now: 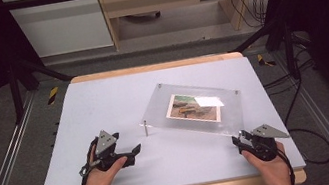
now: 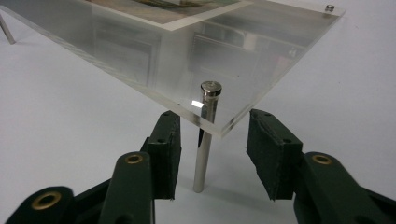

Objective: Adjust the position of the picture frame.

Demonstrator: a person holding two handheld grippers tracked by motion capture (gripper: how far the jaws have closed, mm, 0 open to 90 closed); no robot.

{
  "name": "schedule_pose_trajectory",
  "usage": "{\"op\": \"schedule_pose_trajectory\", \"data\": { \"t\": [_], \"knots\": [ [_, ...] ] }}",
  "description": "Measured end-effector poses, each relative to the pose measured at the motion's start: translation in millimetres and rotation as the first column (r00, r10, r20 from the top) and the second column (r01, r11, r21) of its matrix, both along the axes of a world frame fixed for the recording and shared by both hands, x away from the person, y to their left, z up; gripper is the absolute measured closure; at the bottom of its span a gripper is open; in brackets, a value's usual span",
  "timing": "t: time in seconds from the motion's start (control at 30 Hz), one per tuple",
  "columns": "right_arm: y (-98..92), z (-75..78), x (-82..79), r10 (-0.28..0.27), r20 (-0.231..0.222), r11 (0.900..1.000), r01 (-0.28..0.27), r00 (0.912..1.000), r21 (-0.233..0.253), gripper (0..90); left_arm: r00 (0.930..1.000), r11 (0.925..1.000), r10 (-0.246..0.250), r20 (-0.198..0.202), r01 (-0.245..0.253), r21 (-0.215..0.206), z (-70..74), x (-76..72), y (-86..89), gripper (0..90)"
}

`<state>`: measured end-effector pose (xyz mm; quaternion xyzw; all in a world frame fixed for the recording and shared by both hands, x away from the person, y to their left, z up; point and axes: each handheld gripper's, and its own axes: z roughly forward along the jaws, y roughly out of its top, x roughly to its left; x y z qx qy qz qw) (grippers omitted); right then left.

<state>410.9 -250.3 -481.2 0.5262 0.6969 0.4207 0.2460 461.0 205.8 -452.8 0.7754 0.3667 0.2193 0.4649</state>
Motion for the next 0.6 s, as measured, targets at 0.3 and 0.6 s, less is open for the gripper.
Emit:
{"op": "schedule_pose_trajectory", "data": {
  "t": [0.3, 0.6],
  "knots": [
    [1.5, -1.1, 1.8, 0.012, 0.003, 1.0, -0.012, 0.9999, 0.007, 60.9, 0.9999, 0.9999, 0.013, -0.001, -0.013, -0.001, 0.0, 0.1, -1.8, 9.1],
    [0.5, -2.0, 4.1, 0.018, 0.012, 0.999, -0.018, 0.9998, 0.039, 68.6, 0.9999, 0.9999, 0.01, 0.004, -0.01, -0.002, 0.9, -0.3, -3.9, 16.7]
  ]
}}
